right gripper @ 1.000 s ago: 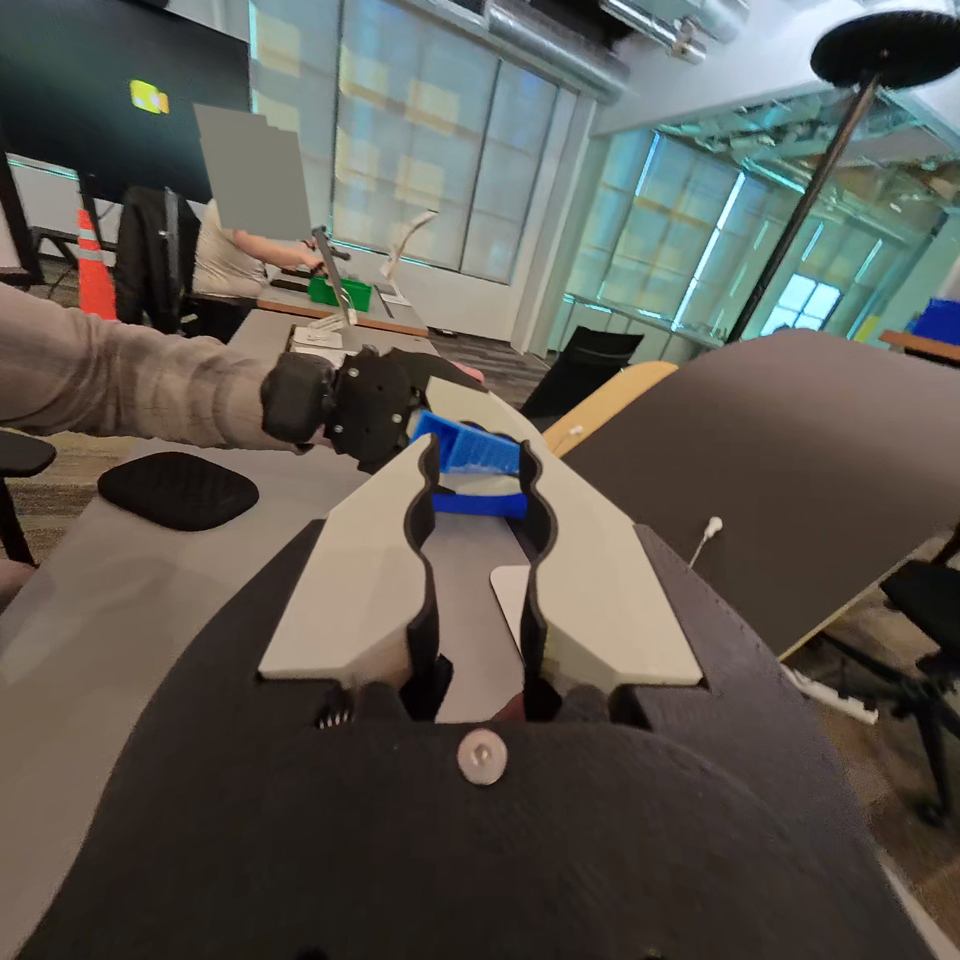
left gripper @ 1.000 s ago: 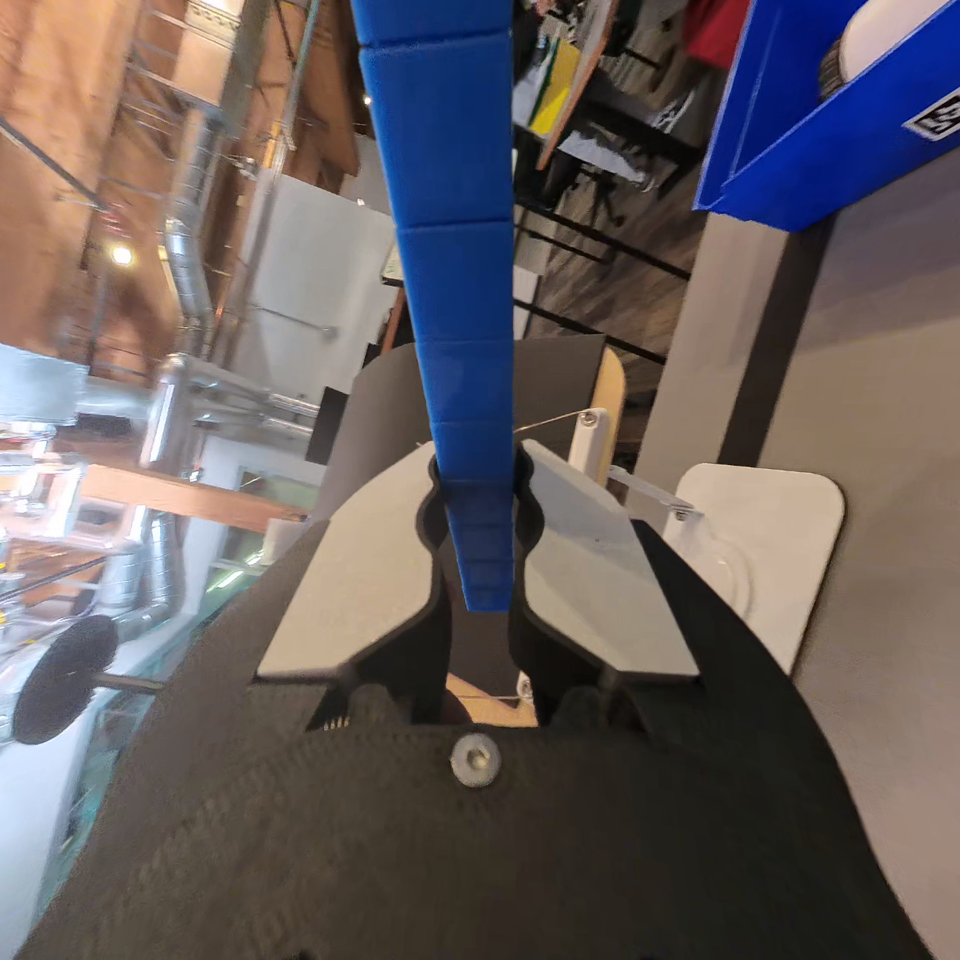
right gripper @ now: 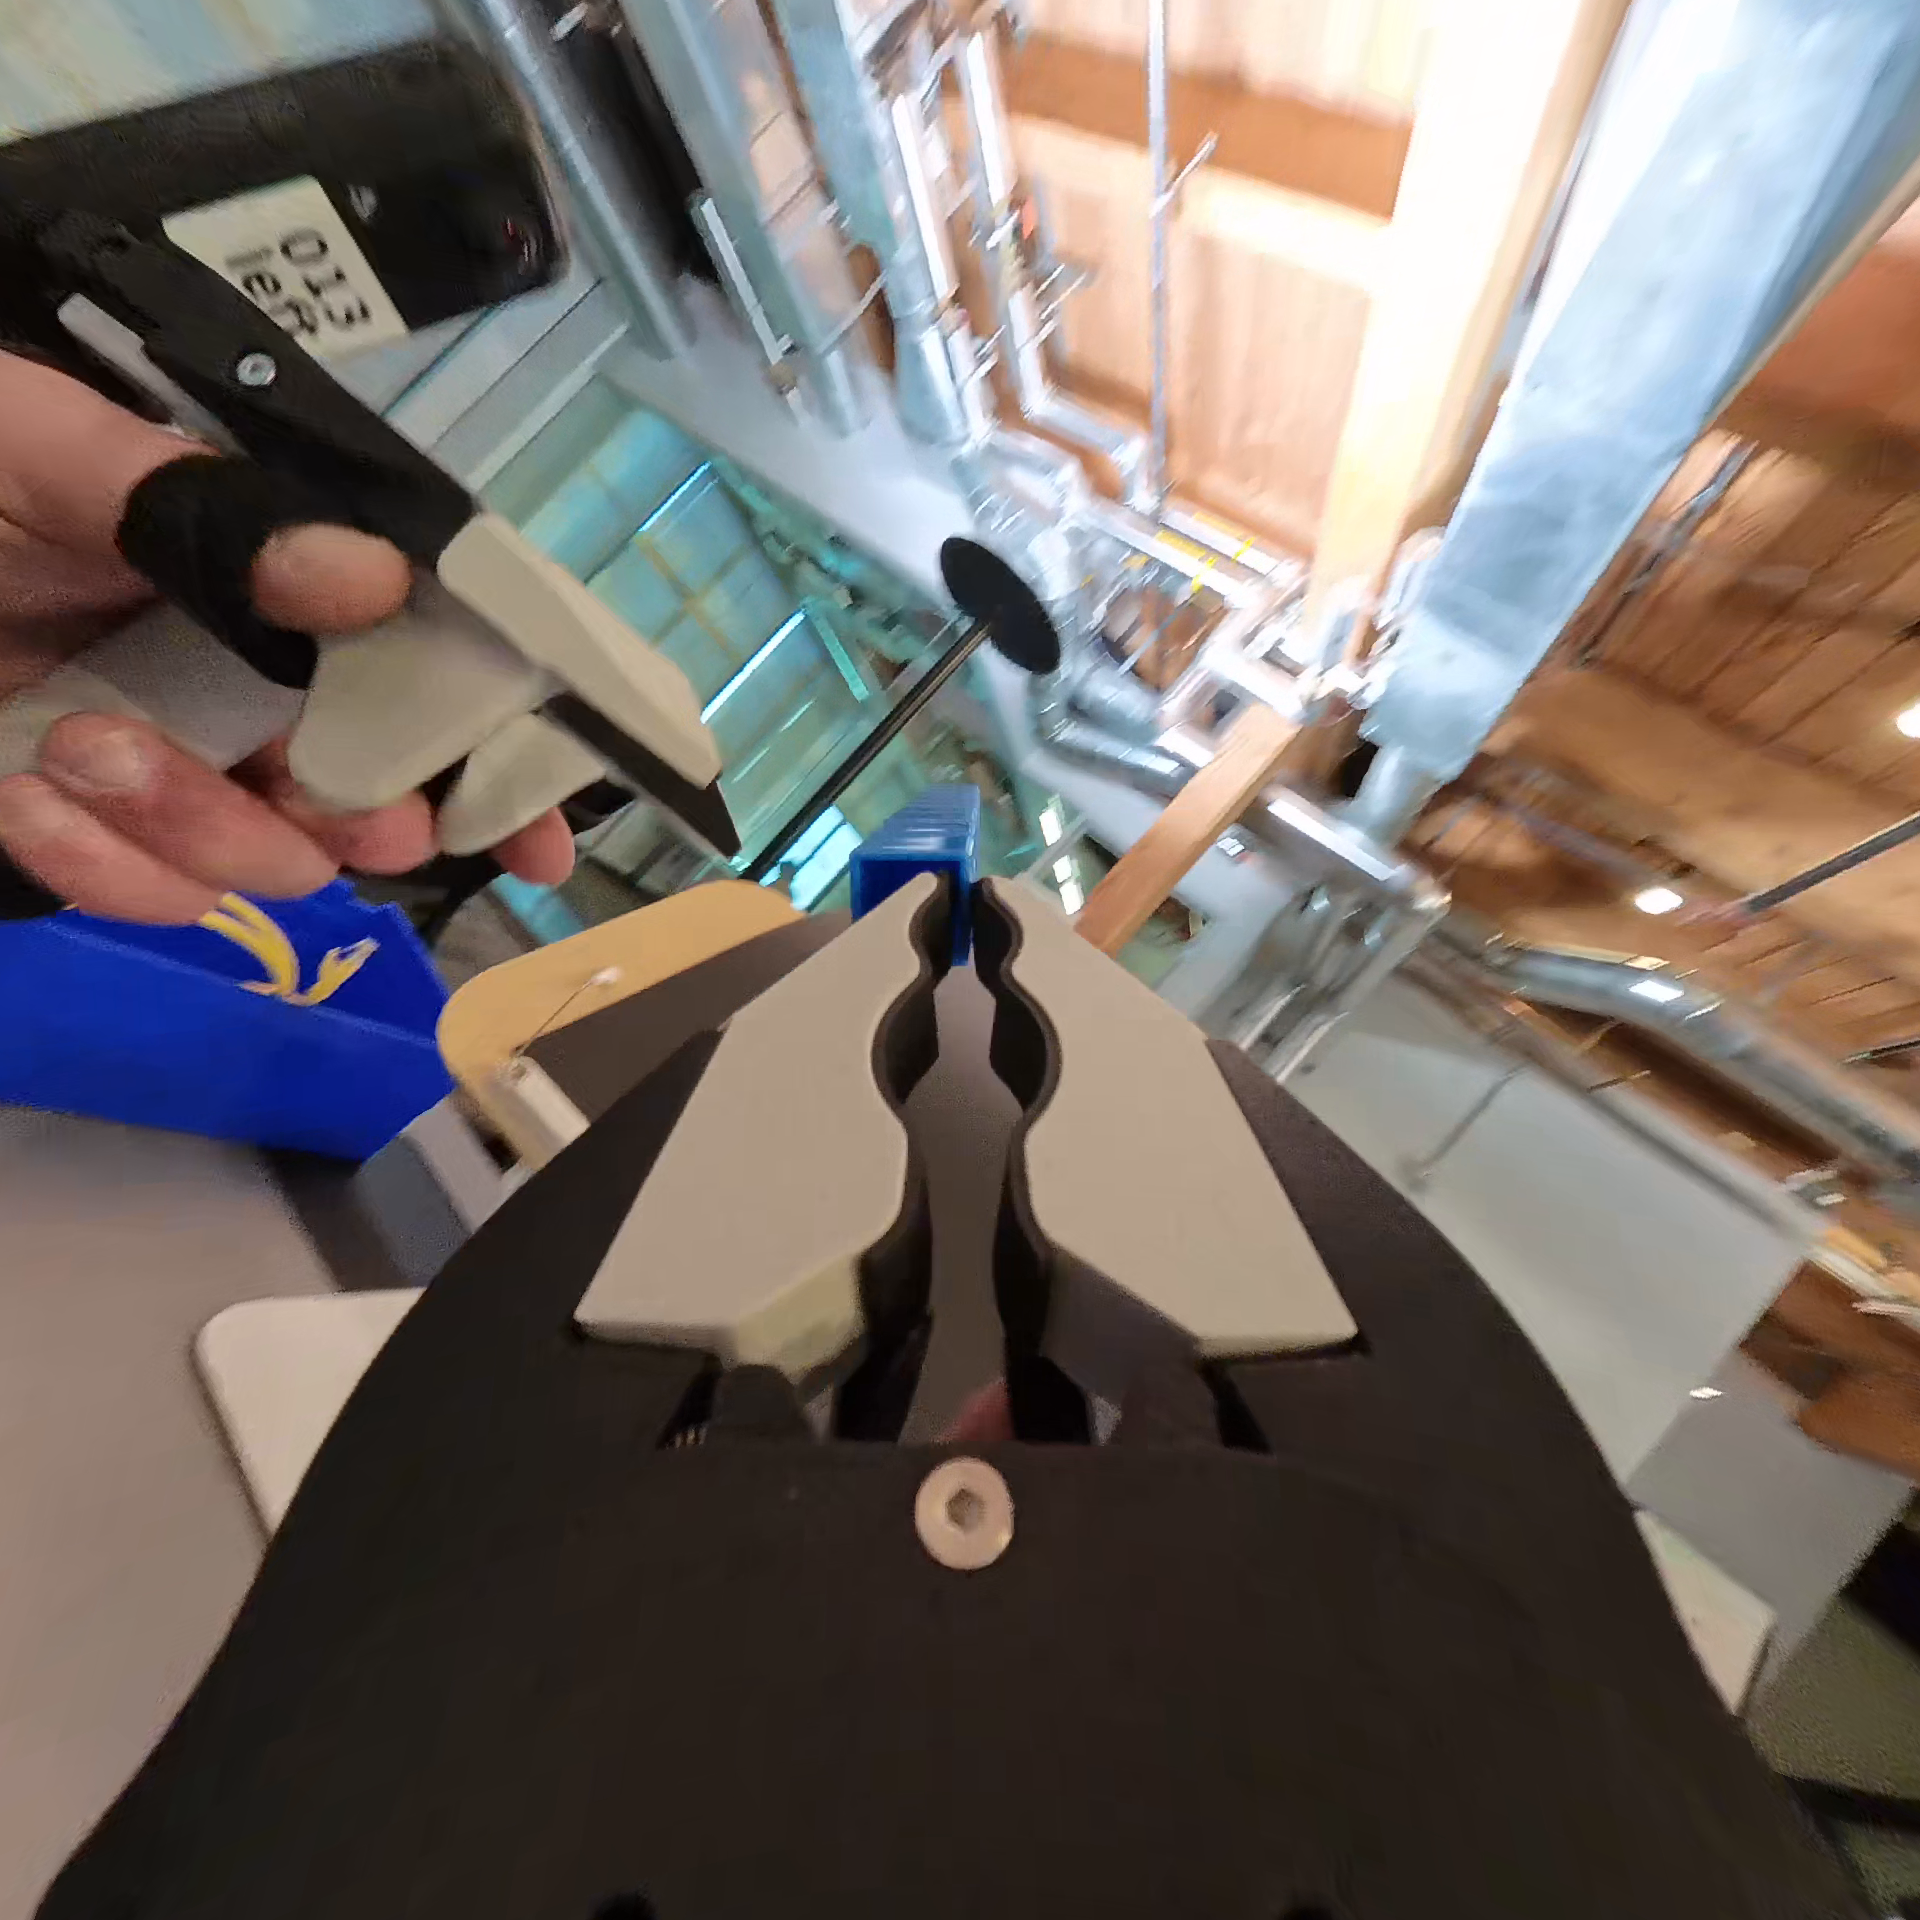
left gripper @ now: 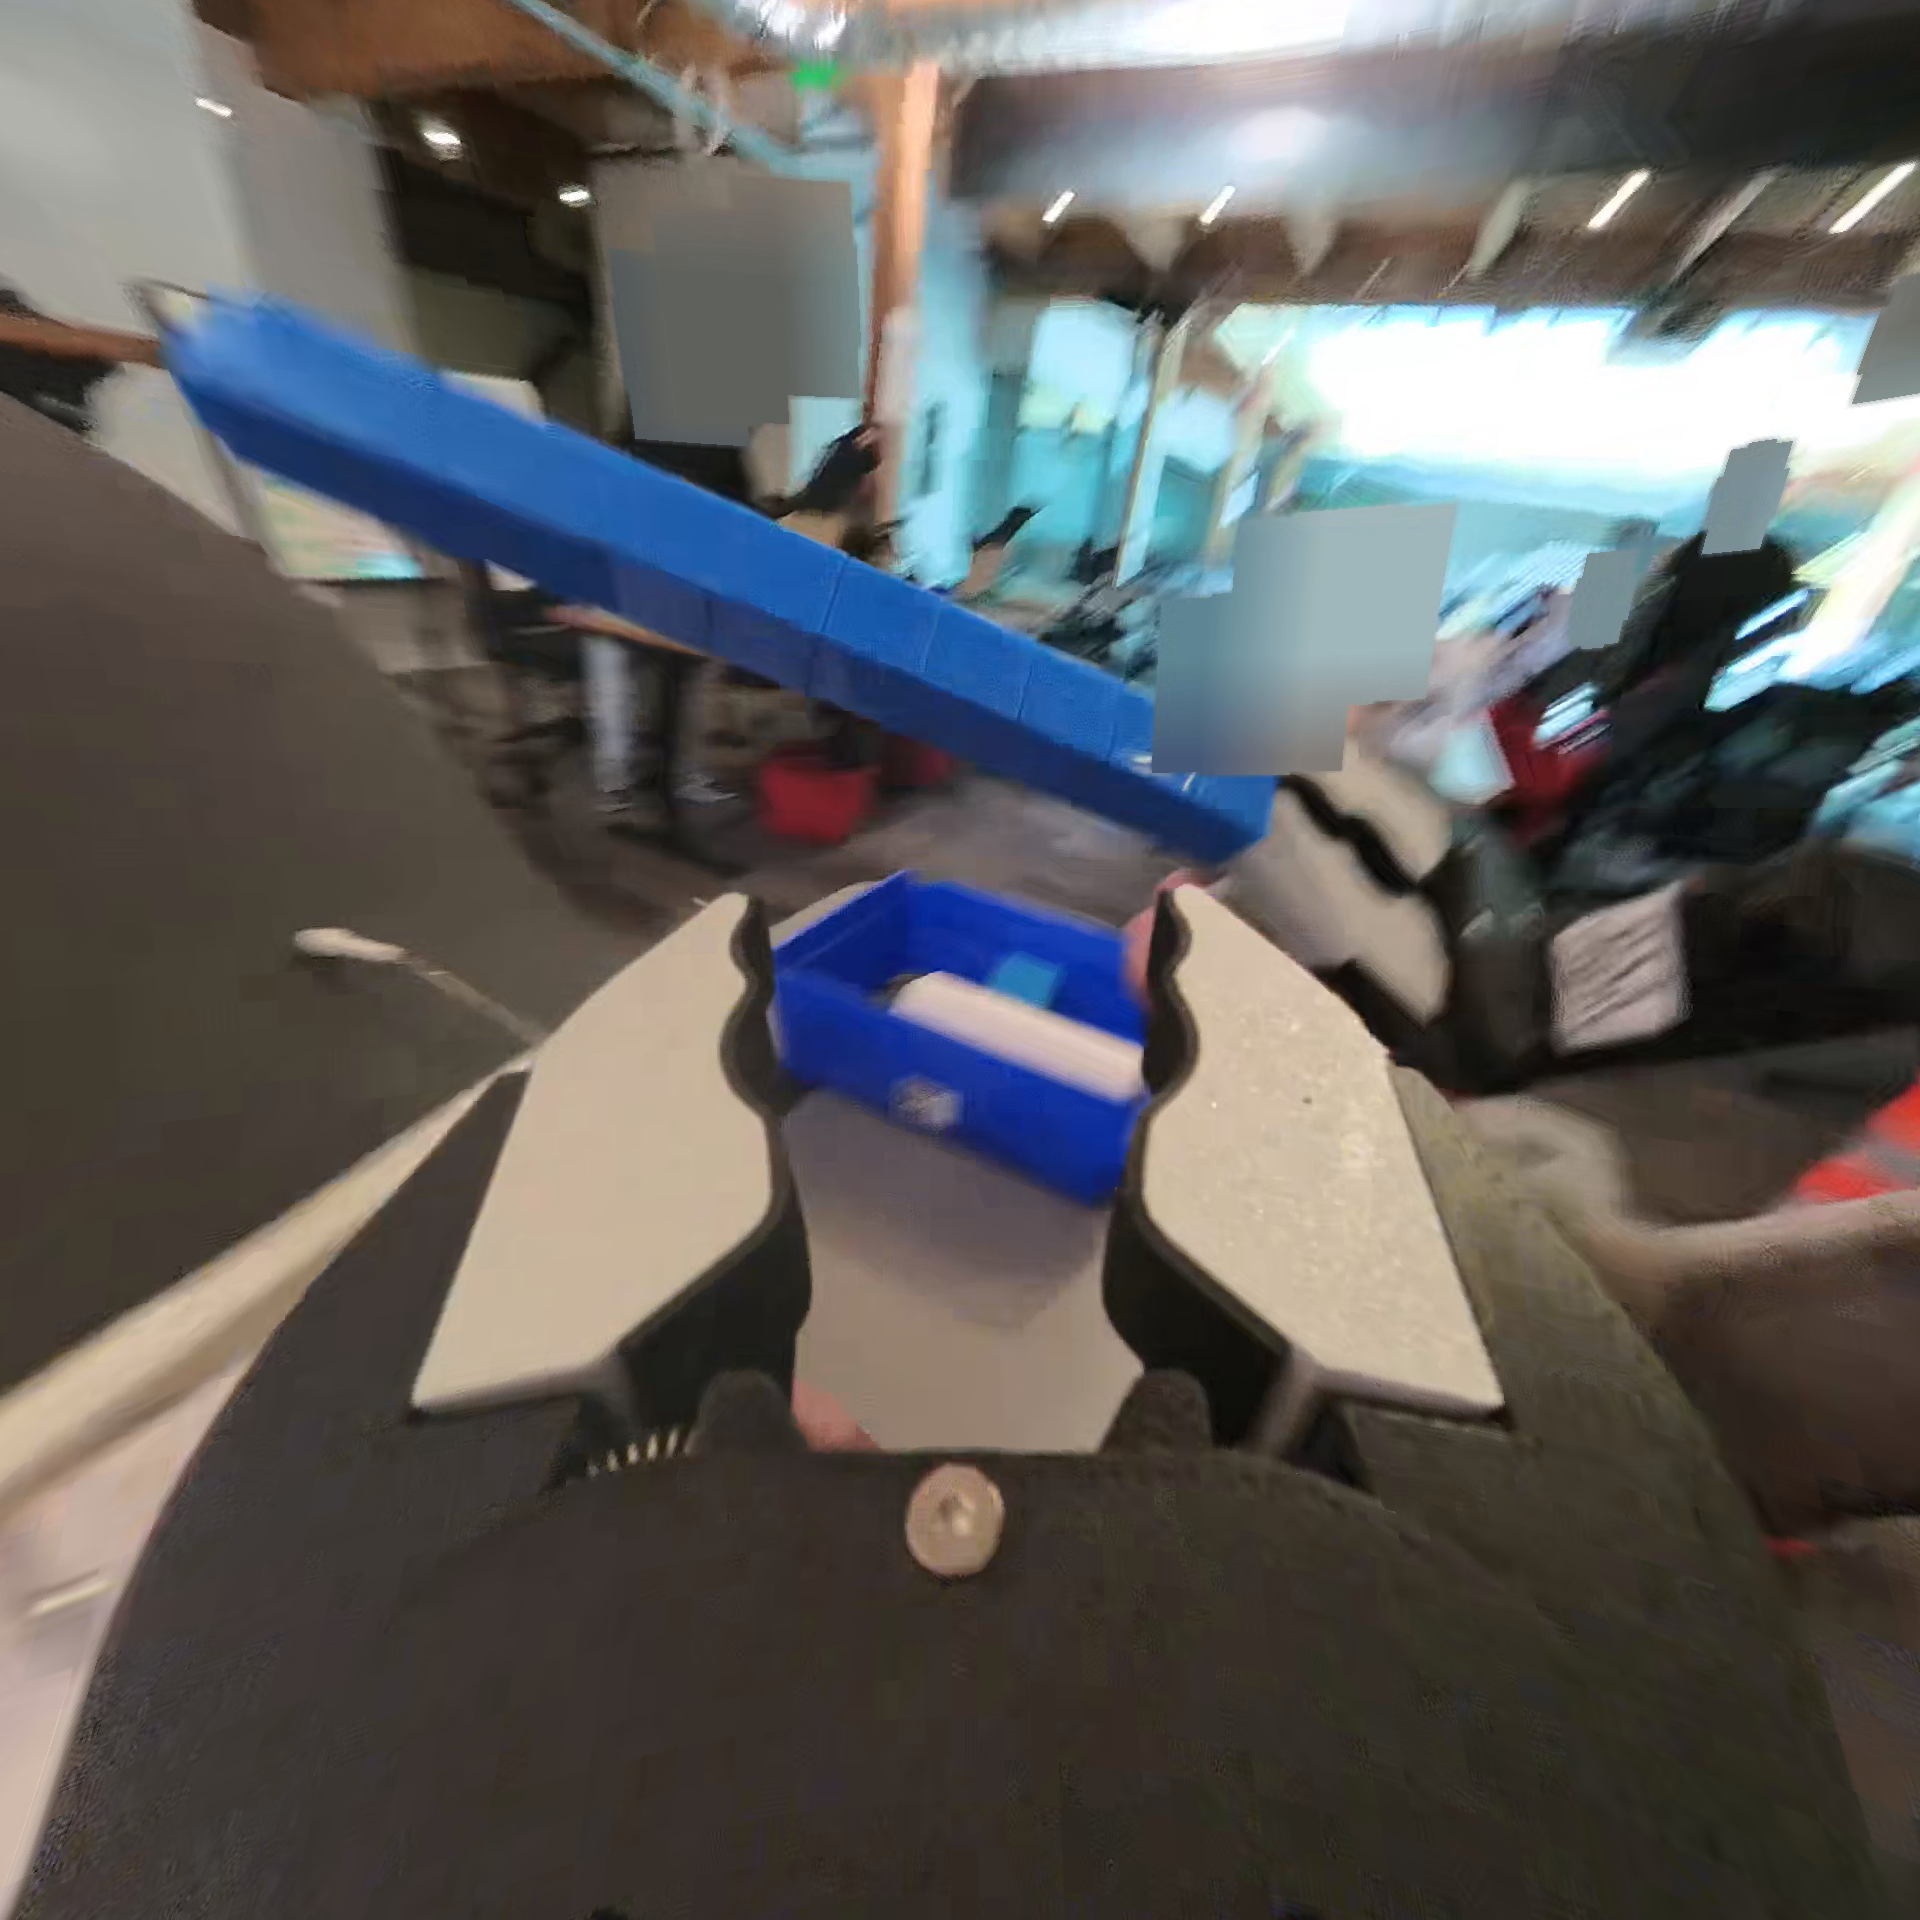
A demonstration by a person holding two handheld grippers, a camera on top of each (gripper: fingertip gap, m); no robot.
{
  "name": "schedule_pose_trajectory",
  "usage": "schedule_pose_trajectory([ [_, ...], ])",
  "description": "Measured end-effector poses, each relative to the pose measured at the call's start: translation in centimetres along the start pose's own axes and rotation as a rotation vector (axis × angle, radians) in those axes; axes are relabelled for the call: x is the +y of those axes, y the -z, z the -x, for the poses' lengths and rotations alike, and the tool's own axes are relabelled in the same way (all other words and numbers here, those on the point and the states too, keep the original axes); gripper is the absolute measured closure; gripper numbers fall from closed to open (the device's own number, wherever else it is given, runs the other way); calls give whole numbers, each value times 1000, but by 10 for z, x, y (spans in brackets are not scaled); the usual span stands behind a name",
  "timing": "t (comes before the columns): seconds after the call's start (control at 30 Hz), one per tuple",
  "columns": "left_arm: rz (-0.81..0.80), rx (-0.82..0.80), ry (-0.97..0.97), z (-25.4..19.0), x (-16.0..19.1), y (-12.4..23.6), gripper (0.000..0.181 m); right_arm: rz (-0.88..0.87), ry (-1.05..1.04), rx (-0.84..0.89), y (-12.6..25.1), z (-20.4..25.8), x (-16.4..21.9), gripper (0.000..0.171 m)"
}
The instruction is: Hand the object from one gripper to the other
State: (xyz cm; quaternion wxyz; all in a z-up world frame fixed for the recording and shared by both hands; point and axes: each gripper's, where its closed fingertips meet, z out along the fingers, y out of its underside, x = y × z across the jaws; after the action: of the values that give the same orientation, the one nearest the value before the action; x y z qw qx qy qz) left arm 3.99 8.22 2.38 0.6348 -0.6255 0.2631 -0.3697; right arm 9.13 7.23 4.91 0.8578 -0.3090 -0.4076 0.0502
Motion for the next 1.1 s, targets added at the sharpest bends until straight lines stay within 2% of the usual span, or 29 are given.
schedule_pose_trajectory([
  [0.17,-174,290,393,-25,-16,5,98,-167,114,110,4,23,-25,171],
  [0.3,-169,372,441,-40,1,0,108,-219,178,116,4,43,-30,171],
  [0.37,-208,399,439,-46,2,1,120,-223,190,104,4,50,-28,171],
  [0.47,-261,387,412,-47,-3,4,152,-228,181,94,3,56,-27,171],
  [0.6,-287,331,365,-40,-4,6,155,-200,170,92,-1,58,-21,170],
  [0.63,-302,304,341,-36,-7,9,157,-202,167,95,-1,57,-20,158],
  [0.67,-316,267,307,-30,-11,12,159,-207,155,83,0,57,-20,143],
  [0.73,-295,69,155,-7,-15,17,159,-189,130,69,-1,54,-14,132],
  [0.9,-109,-434,-421,37,-16,32,158,-173,-51,58,-2,40,-10,131],
  [0.97,-53,-533,-613,41,-18,35,158,-178,-136,32,-2,40,-12,131],
  [1.1,94,-768,-1118,50,-23,40,158,-177,-358,-30,-5,41,-10,130],
])
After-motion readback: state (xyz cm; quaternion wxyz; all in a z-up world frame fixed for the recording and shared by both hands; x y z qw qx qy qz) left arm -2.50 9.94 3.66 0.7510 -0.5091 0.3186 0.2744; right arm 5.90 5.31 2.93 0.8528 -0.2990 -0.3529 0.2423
